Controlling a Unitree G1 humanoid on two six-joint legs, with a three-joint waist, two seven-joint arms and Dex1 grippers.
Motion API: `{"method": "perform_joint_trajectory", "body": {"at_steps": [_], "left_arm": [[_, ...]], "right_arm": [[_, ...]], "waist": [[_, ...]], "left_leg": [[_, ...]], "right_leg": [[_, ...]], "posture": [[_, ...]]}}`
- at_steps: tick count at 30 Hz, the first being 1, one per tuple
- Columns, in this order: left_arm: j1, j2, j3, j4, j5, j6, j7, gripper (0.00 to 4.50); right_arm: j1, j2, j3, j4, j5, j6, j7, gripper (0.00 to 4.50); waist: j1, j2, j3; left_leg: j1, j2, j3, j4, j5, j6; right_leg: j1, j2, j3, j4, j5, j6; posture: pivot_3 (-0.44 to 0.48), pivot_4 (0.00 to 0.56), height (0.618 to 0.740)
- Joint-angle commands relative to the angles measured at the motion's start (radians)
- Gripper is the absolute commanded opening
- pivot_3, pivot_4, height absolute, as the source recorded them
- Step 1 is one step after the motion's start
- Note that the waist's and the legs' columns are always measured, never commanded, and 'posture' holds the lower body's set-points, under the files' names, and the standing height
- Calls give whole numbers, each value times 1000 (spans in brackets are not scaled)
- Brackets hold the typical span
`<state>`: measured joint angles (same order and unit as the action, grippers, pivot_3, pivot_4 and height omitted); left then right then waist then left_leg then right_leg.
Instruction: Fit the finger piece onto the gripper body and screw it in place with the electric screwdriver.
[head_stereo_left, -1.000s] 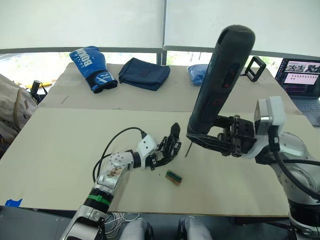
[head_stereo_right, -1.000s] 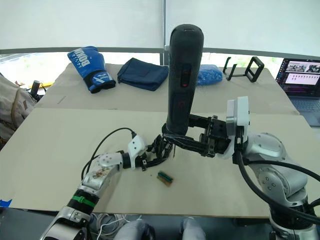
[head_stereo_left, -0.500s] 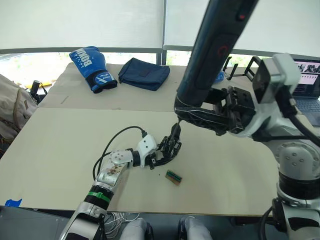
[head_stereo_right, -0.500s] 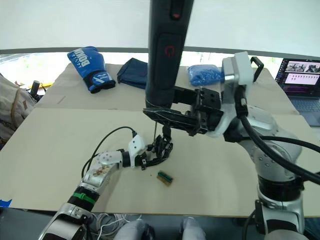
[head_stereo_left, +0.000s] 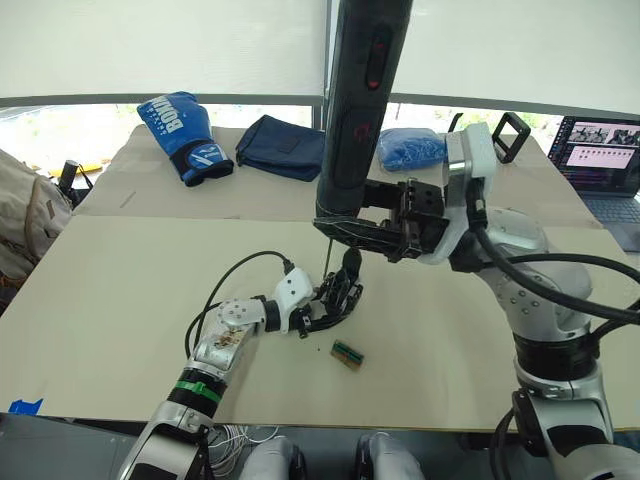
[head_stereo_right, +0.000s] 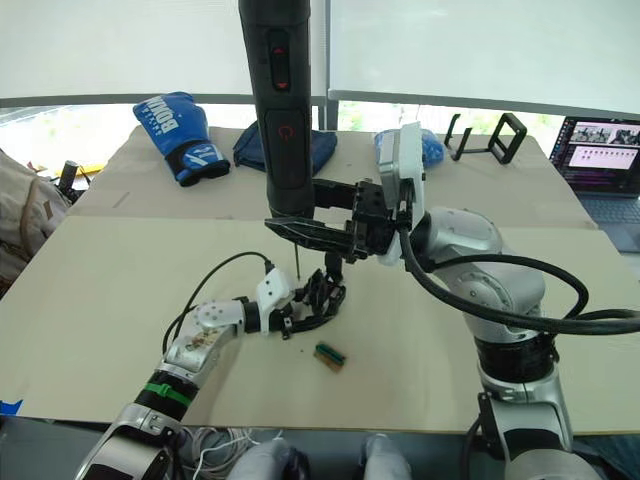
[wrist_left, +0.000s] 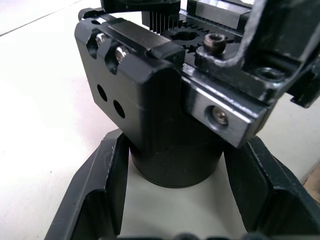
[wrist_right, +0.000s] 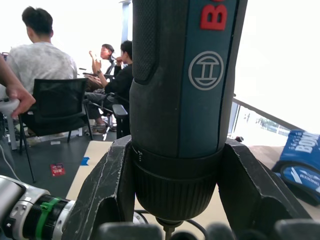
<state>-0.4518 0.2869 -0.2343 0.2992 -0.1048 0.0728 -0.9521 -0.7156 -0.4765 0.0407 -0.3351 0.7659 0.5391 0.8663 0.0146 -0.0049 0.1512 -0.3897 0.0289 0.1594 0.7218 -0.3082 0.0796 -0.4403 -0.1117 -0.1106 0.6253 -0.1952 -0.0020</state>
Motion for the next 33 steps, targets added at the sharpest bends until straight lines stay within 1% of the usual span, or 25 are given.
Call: {"method": "perform_joint_trajectory", "body": {"at_steps": [1, 16, 33], "left_arm": [[16, 0, -22, 6, 11, 33, 2, 2278], [29, 8, -28, -7, 11, 48, -3, 2278], [35, 14, -31, -15, 11, 56, -7, 2278]], "right_arm": [[-18, 20, -14, -14, -16, -51, 10, 1938], [19, 61, 21, 29, -128, -70, 35, 1938], [48, 71, 50, 25, -182, -71, 42, 1938]], "waist": [[0, 0, 0], [-3, 0, 0], [-5, 0, 0]], "left_leg": [[0, 0, 0, 0, 0, 0], [0, 0, 0, 0, 0, -1], [0, 0, 0, -1, 0, -1]], "right_leg": [[0, 0, 0, 0, 0, 0], [0, 0, 0, 0, 0, 0], [0, 0, 0, 0, 0, 0]], "posture": [[0, 150, 740], [0, 150, 740], [0, 150, 740]]}}
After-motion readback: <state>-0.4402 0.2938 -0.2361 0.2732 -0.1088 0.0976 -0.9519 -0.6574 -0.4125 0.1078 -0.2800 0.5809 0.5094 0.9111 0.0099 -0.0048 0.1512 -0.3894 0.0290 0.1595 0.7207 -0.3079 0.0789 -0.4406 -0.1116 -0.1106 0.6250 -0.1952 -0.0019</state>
